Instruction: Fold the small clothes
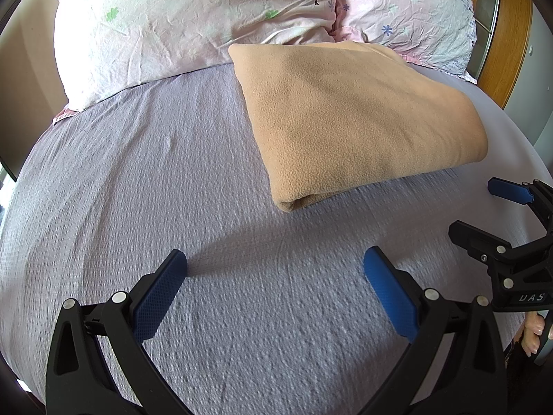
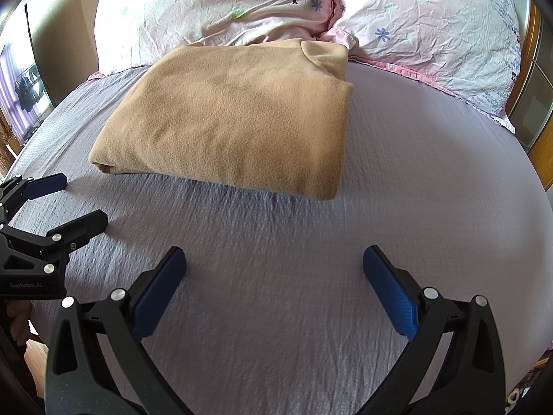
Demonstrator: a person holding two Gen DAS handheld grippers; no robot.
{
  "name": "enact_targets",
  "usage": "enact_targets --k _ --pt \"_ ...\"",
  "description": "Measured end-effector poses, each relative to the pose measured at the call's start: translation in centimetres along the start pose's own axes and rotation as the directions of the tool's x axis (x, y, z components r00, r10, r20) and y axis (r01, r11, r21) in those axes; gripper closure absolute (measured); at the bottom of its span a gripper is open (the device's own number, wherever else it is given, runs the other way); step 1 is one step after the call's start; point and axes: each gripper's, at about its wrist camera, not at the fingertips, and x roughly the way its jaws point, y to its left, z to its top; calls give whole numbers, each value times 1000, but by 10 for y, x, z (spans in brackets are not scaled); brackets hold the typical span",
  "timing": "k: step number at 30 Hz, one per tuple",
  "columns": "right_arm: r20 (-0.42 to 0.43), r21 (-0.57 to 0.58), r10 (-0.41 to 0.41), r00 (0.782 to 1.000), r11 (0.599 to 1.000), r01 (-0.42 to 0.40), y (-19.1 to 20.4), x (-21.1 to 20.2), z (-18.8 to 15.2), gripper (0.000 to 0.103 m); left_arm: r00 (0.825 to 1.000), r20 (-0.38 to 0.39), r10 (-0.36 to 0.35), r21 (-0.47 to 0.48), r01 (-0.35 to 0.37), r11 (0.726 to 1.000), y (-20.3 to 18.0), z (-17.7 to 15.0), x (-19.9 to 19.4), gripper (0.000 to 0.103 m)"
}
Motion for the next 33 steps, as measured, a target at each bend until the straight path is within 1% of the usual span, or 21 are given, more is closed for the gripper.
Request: enact_targets --k 33 --pt "0 3 -2 1000 1000 2 0 0 0 2 1000 -9 2 -1 -2 1000 0 2 1 1"
